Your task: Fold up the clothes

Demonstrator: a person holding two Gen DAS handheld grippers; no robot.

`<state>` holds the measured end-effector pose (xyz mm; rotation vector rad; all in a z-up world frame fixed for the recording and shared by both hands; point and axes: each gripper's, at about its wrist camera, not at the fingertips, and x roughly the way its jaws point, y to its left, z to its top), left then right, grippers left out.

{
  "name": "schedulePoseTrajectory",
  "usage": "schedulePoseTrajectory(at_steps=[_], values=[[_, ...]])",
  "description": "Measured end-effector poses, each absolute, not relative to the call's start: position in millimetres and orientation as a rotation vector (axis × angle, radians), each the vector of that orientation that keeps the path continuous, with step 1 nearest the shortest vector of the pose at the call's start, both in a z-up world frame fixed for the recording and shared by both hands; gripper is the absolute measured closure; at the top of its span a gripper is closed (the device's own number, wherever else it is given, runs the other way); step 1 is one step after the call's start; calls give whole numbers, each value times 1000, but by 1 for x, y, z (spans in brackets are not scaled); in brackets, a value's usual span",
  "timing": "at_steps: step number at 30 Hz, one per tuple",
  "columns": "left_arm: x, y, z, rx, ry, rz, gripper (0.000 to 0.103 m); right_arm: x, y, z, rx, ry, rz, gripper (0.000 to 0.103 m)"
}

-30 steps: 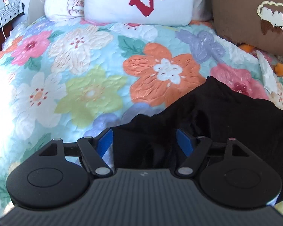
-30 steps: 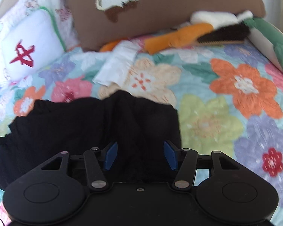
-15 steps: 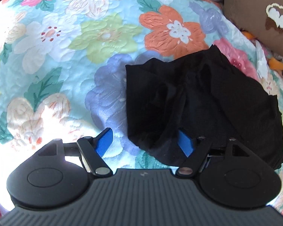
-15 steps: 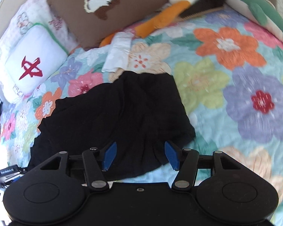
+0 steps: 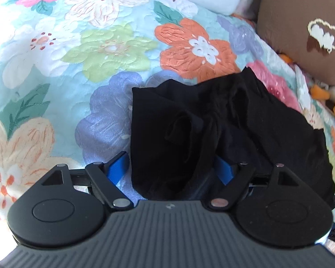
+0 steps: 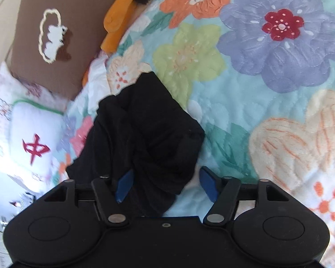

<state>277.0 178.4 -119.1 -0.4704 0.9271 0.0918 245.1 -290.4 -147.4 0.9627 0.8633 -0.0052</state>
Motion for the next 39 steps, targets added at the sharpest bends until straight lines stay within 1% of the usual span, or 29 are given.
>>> schedulePoseTrajectory(at_steps=[1,2,3,4,6,7,8,11,13,17,20,22,24,25,26,27,29,30,31,32,33,34,36,38,39], values=[[278,177,-120,-473,925,73,68,247,-288,-149,967,840,5,17],[279,176,-120,-475,923,54,79,249,-284,-150,953,821,14,16],[280,173,-120,-463,919,52,84,251,-279,-149,913,808,20,16],[280,169,-119,-444,914,57,85,254,-273,-148,856,795,26,17],[278,157,-116,-368,898,71,87,259,-264,-145,748,774,37,42],[277,152,-114,-336,891,76,87,261,-261,-146,702,777,40,79],[276,150,-112,-318,886,80,88,262,-261,-144,690,769,32,83],[269,161,-104,-400,880,77,89,251,-266,-125,745,702,6,86],[262,172,-96,-469,879,59,90,246,-265,-103,704,674,19,86],[241,180,-80,-529,877,9,92,233,-272,-76,725,723,45,87],[222,180,-84,-580,912,-23,93,211,-278,-76,705,768,-21,87],[217,176,-92,-551,954,0,98,199,-286,-88,755,810,-57,87],[221,171,-100,-510,981,25,98,194,-294,-108,856,853,-86,85],[224,168,-103,-491,993,36,98,194,-298,-120,917,869,-102,82],[226,166,-105,-481,997,42,98,193,-302,-132,976,881,-121,75],[228,165,-105,-474,998,45,97,193,-305,-143,1031,881,-142,71],[230,161,-106,-447,999,53,97,189,-307,-159,1130,828,-150,52],[231,159,-106,-430,1000,54,97,188,-304,-163,1144,792,-142,50],[231,157,-106,-411,1003,53,97,186,-301,-167,1159,756,-134,50],[231,155,-105,-395,1004,52,97,187,-297,-167,1130,742,-127,56],[230,154,-104,-379,1004,51,97,191,-291,-162,1056,751,-120,64],[229,153,-103,-371,1005,51,97,193,-285,-157,994,754,-116,78],[228,153,-101,-356,1003,49,97,197,-275,-148,889,752,-108,81],[226,151,-97,-321,1010,46,94,197,-269,-136,829,732,-102,82],[224,150,-93,-299,1011,44,91,197,-265,-129,782,719,-92,82]])
